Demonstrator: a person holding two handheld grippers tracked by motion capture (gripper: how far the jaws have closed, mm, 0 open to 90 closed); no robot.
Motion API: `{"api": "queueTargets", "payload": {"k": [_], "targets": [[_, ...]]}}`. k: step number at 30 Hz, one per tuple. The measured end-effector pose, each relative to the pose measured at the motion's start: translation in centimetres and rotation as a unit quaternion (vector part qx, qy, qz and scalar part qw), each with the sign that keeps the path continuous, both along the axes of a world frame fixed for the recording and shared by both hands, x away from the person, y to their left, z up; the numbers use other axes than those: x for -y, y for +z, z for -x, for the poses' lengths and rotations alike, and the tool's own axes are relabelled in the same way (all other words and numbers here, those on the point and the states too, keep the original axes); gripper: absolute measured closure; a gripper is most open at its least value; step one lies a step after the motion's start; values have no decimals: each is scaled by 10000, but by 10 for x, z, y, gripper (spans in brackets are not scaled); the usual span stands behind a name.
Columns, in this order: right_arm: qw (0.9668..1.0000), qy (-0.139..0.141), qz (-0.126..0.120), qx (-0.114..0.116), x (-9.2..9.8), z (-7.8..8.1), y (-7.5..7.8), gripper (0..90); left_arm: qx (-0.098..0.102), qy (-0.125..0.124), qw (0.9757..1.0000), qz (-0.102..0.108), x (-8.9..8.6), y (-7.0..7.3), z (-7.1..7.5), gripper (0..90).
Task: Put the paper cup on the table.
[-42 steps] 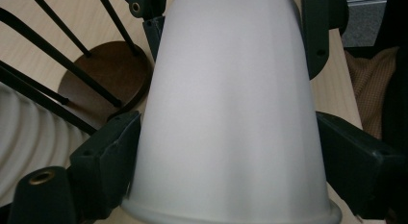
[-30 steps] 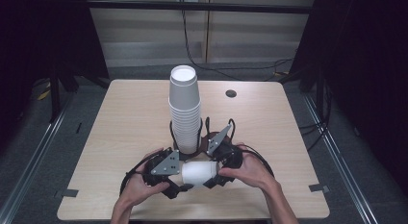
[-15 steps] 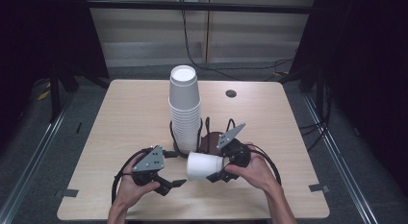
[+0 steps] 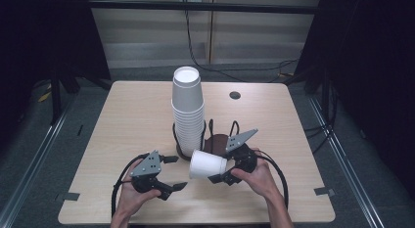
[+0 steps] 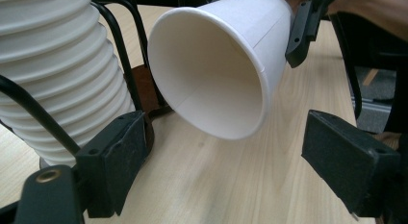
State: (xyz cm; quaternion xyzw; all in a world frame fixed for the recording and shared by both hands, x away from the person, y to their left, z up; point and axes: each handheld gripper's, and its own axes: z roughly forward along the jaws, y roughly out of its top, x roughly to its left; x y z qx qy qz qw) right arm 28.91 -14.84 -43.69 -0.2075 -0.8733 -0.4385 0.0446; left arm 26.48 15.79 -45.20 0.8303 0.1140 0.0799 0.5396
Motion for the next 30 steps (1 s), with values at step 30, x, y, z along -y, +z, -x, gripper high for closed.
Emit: {"api": "queueTargets", "payload": {"k": [30], "targets": [[9944,143,-1011,259,-4,14,-22,228,-231,-208,9955,898,-1,-9,4,156]]}}
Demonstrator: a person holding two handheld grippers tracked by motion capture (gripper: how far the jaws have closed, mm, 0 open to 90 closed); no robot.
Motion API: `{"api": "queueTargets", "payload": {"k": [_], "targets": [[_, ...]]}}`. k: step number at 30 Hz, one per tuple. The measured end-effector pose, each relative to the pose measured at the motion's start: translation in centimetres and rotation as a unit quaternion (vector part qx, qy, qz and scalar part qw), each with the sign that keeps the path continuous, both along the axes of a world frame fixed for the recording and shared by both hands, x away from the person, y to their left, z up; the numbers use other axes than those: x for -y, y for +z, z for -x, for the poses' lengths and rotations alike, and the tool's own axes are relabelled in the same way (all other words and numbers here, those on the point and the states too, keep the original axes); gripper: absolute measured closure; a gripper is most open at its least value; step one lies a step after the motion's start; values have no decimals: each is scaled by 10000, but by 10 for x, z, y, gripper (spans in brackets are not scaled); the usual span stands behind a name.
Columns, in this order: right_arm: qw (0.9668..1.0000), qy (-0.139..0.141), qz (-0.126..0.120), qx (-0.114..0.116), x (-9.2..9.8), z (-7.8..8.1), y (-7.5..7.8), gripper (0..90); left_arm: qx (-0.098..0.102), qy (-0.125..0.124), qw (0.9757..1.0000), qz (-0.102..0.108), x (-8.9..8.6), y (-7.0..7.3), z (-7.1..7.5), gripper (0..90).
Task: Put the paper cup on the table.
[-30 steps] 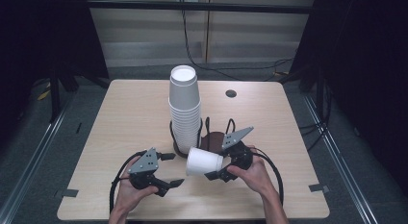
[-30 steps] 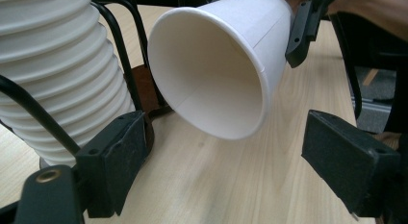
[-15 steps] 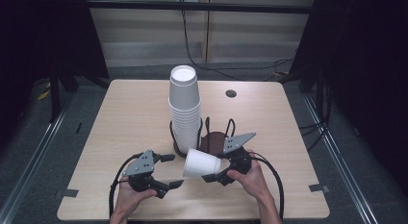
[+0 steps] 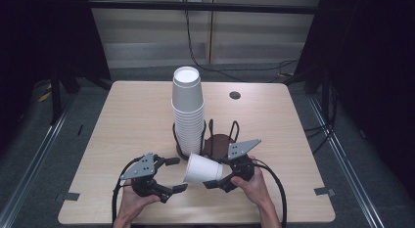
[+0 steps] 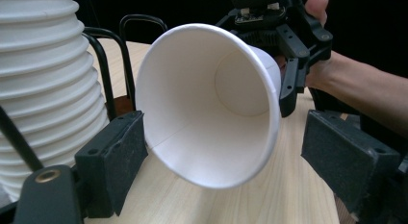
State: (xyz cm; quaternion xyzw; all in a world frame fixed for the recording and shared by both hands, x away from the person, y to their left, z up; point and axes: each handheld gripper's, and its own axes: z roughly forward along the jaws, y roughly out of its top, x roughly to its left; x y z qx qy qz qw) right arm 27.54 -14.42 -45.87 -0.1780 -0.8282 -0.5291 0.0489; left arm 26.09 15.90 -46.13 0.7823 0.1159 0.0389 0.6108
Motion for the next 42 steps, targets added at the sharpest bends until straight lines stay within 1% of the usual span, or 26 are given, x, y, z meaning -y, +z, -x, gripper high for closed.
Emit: {"api": "queueTargets", "payload": {"k": [4,6,7,8,10,11,13,14,16,20,21,22,25,26,28,29,30,31,33,35,38,40,41,42], "targets": [[9999,76,-71,24,-1,1,1,228,-100,33,9999,130,4,-1,-3,155],[9999,100,-73,30,-2,1,2,228,-69,102,9999,84,6,-1,-5,155],[9999,118,-75,35,-3,2,2,228,-72,90,9999,79,7,-1,-6,144],[9999,121,-62,54,-3,2,2,228,-96,58,9999,98,9,-1,-7,122],[9999,145,-63,50,-4,3,3,228,-72,56,9999,72,10,-2,-8,93],[9999,136,-44,69,-4,3,3,228,-100,85,9999,36,11,-2,-9,71],[9998,185,-32,63,-4,4,3,229,-131,118,9998,55,13,-3,-10,13],[9998,162,-21,97,-5,4,3,229,-174,58,9998,79,13,-3,-11,7],[9997,200,-45,115,-5,3,3,229,-157,19,9998,110,15,-3,-12,8],[9996,224,-42,139,-6,2,4,229,-161,-77,9998,-24,20,1,-15,4],[9996,233,-54,137,-6,2,4,228,-148,-75,9999,-36,21,2,-15,5],[9996,236,-65,138,-6,2,4,228,-149,-131,9998,-27,22,2,-15,11],[9995,263,-53,157,-5,2,4,228,-190,-190,9996,-36,24,1,-15,21],[9995,277,-41,155,-6,3,5,228,-212,-215,9995,-69,25,1,-16,19],[9995,278,-35,173,-6,3,4,228,-247,-270,9993,-53,26,1,-17,18],[9994,301,-33,162,-7,3,4,228,-284,-366,9989,49,26,1,-17,29],[9993,323,-37,168,-8,3,5,228,-252,-352,9990,89,27,1,-18,44],[9993,337,-40,177,-8,2,5,228,-281,-349,9989,106,27,1,-18,44],[9992,328,-20,205,-9,3,5,228,-320,-373,9987,115,28,0,-18,44],[9992,347,-30,182,-9,2,4,228,-315,-383,9988,55,28,0,-19,43],[9991,360,-59,196,-10,2,4,226,-335,-419,9985,108,28,1,-19,42],[9991,367,-46,216,-10,2,4,225,-346,-408,9985,79,29,0,-18,38],[9990,397,-18,192,-10,2,4,224,-357,-441,9984,53,30,0,-18,39],[9989,424,-1,181,-11,2,4,224,-339,-417,9985,26,30,0,-19,38]]}}
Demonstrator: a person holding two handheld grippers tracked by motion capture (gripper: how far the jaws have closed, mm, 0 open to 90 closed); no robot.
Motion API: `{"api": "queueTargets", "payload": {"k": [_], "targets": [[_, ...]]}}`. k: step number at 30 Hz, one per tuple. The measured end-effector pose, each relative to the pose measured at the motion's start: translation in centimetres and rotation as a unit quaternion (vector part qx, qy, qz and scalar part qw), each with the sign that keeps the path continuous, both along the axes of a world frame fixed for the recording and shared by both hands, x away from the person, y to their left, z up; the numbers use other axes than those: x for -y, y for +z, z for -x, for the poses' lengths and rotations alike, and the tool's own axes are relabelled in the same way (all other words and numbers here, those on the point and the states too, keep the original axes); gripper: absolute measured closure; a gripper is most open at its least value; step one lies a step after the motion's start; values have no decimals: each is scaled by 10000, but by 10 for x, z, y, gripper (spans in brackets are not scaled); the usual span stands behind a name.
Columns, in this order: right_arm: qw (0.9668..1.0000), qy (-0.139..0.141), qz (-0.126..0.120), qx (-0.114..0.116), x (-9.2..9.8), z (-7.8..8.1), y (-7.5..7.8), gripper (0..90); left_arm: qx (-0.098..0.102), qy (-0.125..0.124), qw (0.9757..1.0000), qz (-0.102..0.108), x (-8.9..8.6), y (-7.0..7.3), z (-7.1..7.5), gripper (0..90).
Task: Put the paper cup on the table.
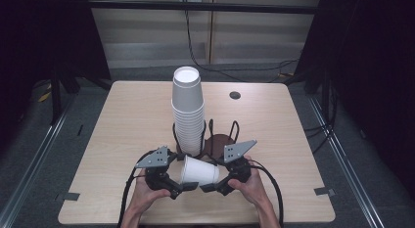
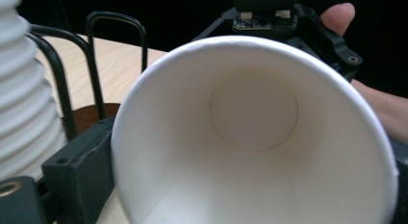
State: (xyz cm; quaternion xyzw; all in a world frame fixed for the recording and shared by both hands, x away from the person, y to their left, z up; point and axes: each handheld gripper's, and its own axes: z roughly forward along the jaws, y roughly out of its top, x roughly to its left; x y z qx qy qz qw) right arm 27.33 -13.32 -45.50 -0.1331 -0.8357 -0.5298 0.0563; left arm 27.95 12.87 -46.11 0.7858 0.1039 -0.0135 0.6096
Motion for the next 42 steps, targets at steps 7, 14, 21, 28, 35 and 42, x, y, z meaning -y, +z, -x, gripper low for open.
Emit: {"api": "queueTargets", "payload": {"k": [7,14,21,28,35,42], "targets": [[10000,17,-61,-48,0,-1,-2,221,-58,-23,10000,27,-2,1,1,57],[9999,-95,-102,13,0,1,-4,180,23,40,10000,-30,-3,4,5,94],[9983,-464,-316,159,8,3,-6,125,12,136,9999,-69,-10,7,3,97],[9899,-1226,-222,682,15,12,-4,126,-35,433,9989,-197,-23,9,0,96],[9833,-1608,-386,759,20,13,-6,127,-83,600,9974,-377,-30,10,0,96],[9706,-2168,-342,991,25,17,-12,127,-118,762,9957,-517,-41,12,0,96]]}}
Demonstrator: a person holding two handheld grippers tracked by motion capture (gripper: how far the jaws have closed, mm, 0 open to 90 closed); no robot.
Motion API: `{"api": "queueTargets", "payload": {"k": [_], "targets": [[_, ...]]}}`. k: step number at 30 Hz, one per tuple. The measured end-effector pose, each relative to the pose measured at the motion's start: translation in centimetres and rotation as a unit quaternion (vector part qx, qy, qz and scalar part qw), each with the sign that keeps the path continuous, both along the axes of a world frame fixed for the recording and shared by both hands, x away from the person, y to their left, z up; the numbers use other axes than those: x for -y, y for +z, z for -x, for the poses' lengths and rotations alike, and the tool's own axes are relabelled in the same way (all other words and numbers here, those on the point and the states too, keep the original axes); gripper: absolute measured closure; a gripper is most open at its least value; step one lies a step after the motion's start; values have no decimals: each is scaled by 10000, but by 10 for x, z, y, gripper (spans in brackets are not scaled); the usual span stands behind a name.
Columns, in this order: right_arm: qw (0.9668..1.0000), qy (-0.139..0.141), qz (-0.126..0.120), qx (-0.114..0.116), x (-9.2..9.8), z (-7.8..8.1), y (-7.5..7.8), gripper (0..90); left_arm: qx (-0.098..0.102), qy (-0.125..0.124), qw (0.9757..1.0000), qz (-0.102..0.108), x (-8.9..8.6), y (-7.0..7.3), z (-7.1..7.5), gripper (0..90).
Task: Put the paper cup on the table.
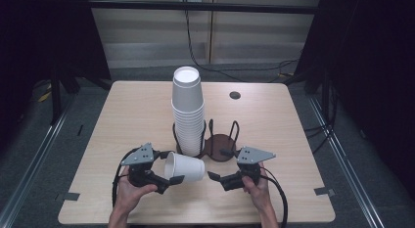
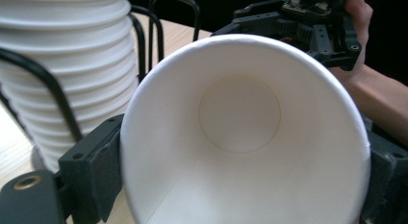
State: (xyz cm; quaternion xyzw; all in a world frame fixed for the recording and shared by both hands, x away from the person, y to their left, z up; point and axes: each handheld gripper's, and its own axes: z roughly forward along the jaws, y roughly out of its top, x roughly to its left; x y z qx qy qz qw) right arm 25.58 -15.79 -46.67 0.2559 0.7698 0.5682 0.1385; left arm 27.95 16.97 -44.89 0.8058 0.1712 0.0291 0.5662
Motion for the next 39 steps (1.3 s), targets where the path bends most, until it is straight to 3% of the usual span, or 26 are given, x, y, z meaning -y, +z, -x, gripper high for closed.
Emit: {"api": "queueTargets", "payload": {"k": [4,8,12,21,23,28,31,33,34,36,39], "targets": [[9994,-304,-68,145,4,3,-3,127,0,102,9998,-144,-8,4,2,96],[9977,-555,-203,335,6,5,-4,127,22,172,9986,-496,-15,8,0,93],[9969,-616,-296,400,7,5,-8,127,-3,291,9984,-483,-25,11,-4,93],[9904,-1100,-574,609,12,10,-25,127,-120,462,9951,-865,-33,19,-13,93],[9883,-1193,-668,669,13,11,-30,128,-103,491,9931,-1057,-36,20,-15,93],[9808,-1522,-830,889,16,15,-42,127,-244,661,9889,-1310,-44,18,-25,94],[9793,-1567,-826,977,15,15,-41,128,-367,689,9866,-1432,-47,18,-30,94],[9776,-1651,-815,1020,16,15,-42,128,-377,815,9818,-1672,-46,20,-31,94],[9771,-1684,-801,1019,16,14,-43,129,-404,843,9807,-1719,-47,22,-32,94],[9765,-1733,-733,1056,15,14,-42,129,-426,837,9802,-1745,-49,25,-35,94],[9752,-1816,-726,1033,16,14,-41,128,-393,902,9766,-1914,-52,29,-40,93]]}}
